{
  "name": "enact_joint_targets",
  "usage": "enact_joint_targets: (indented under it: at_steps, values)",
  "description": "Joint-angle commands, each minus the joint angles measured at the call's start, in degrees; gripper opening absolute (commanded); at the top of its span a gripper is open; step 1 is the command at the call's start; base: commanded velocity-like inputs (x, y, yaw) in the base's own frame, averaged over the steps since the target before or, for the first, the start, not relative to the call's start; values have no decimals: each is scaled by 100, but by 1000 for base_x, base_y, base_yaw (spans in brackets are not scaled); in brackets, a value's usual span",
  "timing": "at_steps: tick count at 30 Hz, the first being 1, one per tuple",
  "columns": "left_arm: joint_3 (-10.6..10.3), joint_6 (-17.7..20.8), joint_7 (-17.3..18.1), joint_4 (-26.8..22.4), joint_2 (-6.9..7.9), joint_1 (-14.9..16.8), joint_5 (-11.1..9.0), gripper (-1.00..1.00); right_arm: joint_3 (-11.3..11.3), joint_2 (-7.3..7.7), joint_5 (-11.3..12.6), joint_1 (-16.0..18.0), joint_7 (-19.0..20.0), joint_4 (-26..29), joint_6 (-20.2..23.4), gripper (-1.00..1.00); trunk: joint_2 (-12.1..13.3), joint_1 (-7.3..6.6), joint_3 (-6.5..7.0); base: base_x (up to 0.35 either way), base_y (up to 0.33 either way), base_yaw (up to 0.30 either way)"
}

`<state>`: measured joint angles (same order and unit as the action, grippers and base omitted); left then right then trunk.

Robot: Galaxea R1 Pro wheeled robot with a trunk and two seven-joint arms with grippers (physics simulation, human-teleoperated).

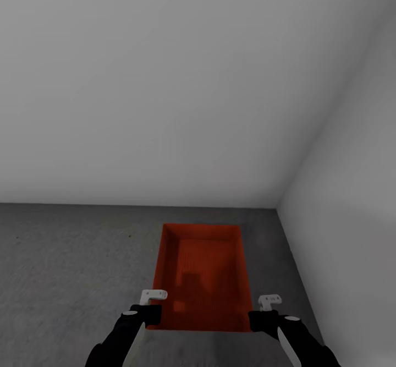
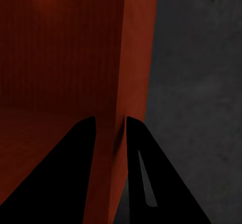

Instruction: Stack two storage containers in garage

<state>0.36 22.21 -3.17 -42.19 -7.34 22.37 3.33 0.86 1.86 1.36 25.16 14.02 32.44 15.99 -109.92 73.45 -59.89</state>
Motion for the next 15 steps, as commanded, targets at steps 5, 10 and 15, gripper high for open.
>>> enact_joint_targets:
  at_steps: [5, 10, 15]
  values:
    - [78, 47, -43, -8, -41, 4, -122, -100, 222, -19, 4, -2, 5, 26, 18, -100, -204, 110, -94, 0, 0, 0]
    - [78, 47, -42, -8, -40, 4, -122, -100, 221, -19, 4, -2, 5, 26, 18, -100, -284, 154, -130, 0, 0, 0]
    - [78, 47, -36, -8, -39, 4, -122, -100, 222, -19, 4, -2, 5, 26, 18, -100, -284, 154, -130, 0, 0, 0]
